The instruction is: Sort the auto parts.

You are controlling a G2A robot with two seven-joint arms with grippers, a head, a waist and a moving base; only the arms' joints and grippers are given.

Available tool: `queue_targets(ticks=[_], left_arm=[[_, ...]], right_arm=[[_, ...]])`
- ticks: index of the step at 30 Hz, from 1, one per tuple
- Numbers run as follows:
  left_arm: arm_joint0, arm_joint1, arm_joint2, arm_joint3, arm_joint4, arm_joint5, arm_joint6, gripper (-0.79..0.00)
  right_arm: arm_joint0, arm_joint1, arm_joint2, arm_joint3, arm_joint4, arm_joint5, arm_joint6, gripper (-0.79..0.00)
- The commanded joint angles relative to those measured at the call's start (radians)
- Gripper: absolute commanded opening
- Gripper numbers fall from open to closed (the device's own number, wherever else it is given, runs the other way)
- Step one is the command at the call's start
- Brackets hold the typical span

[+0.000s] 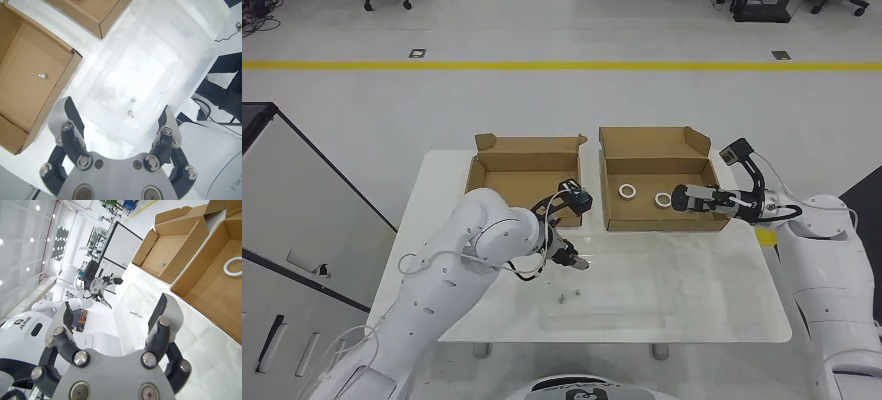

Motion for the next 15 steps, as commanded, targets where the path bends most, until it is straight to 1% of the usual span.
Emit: queue_targets(ticks=[1,2,4,7,10,15], left_arm=[[0.002,0.001,0.037,-0.012,0.011,-0.055,0.003,0.0],[-0.007,0.0,0.058,-0.019,0.023,-0.082,-0.01,0.0],[-0.031,-0.003,0.102,-0.017,0.047,-0.108,-0.041,0.0],[-0.077,-0.012,0.188,0.015,0.077,-0.135,-0.05,0.0],[-0.126,-0.021,0.268,0.065,0.075,-0.135,-0.05,0.0],[-0.204,-0.034,0.361,0.137,0.048,-0.116,-0.05,0.0]], right_arm=[[0.0,0.0,0.0,0.0,0.0,0.0,0.0,0.0],[0.0,0.0,0.0,0.0,0.0,0.0,0.0,0.0],[0.0,0.0,0.0,0.0,0.0,0.0,0.0,0.0],[0.0,0.0,0.0,0.0,0.0,0.0,0.0,0.0],[0.0,0.0,0.0,0.0,0.0,0.0,0.0,0.0],[0.0,0.0,0.0,0.0,0.0,0.0,0.0,0.0]])
